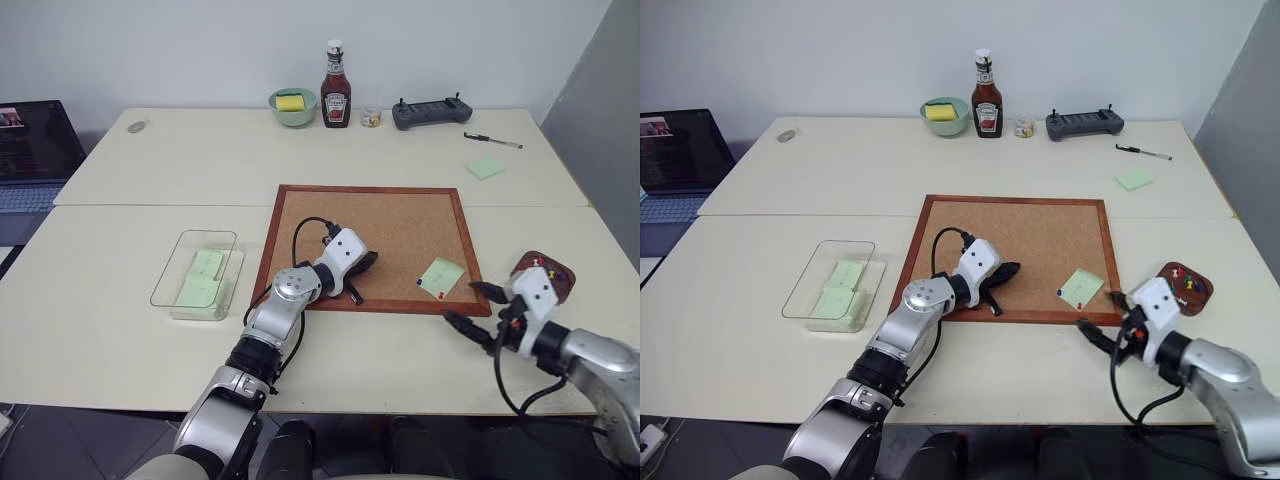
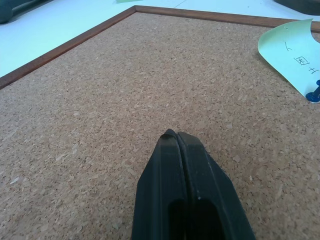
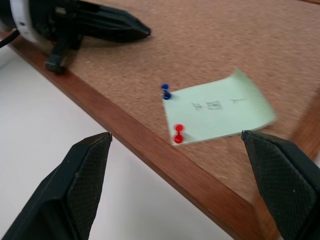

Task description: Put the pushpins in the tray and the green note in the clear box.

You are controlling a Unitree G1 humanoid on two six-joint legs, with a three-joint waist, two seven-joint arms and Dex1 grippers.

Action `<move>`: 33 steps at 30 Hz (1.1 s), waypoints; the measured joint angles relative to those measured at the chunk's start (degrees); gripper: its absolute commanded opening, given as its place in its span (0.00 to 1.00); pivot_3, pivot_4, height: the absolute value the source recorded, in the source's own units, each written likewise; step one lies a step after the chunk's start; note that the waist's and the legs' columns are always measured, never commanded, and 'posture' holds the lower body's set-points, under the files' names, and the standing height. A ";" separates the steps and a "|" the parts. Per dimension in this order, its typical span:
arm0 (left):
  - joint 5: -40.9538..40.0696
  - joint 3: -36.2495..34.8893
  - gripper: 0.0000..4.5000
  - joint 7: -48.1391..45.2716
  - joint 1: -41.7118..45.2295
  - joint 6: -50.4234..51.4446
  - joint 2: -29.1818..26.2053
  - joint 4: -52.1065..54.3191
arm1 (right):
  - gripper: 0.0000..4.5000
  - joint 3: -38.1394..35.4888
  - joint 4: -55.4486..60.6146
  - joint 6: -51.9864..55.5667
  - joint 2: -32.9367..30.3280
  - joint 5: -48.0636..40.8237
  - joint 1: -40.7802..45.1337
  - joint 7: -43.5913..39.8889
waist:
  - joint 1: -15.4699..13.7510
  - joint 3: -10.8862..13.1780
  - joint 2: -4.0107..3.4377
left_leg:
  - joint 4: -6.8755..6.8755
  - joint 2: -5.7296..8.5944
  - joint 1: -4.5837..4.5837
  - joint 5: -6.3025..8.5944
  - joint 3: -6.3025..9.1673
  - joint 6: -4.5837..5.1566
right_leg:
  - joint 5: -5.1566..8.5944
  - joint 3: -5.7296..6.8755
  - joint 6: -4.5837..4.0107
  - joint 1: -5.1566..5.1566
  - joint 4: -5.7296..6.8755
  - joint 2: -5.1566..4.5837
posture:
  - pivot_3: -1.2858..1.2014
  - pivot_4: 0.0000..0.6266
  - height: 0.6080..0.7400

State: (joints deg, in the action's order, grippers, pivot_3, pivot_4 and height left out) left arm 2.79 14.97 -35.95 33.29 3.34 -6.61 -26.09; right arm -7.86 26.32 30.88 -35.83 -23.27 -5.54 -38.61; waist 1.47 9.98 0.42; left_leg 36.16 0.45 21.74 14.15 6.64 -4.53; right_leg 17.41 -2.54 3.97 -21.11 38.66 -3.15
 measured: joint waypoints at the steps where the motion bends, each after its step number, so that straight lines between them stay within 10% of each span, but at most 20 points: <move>1: 0.00 0.05 0.00 0.01 0.04 0.00 0.03 -0.03 | 0.98 0.55 -0.40 -0.41 0.38 0.34 0.56 0.12 | -0.01 -0.01 0.02 | 0.00 0.00 0.00 0.00 0.00 0.00 | 0.00 0.01 0.00 0.00 -0.01 0.00 | 0.52 0.24 1.00; 23: 0.03 0.43 0.00 0.30 0.06 0.02 0.02 0.11 | 0.01 4.82 -9.23 -7.51 1.04 6.85 4.39 -0.16 | -0.17 -0.05 0.04 | 0.00 0.00 0.01 0.00 0.05 0.00 | -0.03 0.03 -0.04 0.01 -0.04 0.00 | 0.52 0.24 1.00; 33: 0.03 0.52 0.00 0.25 -0.03 0.02 -0.02 0.33 | 0.01 4.20 -7.52 -6.73 0.75 6.25 3.40 -0.46 | -0.20 -0.04 0.04 | -0.01 0.01 0.04 0.00 0.07 0.00 | -0.03 0.04 -0.04 -0.01 -0.04 0.00 | 0.52 0.24 1.00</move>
State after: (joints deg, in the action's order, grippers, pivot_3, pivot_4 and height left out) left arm 2.83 15.49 -35.70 33.26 3.35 -6.63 -25.76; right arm -3.66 18.79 24.16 -35.09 -17.02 -2.13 -39.08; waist 1.27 9.94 0.46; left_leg 36.14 0.46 21.78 14.15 6.71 -4.54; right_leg 17.38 -2.50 3.93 -21.12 38.61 -3.15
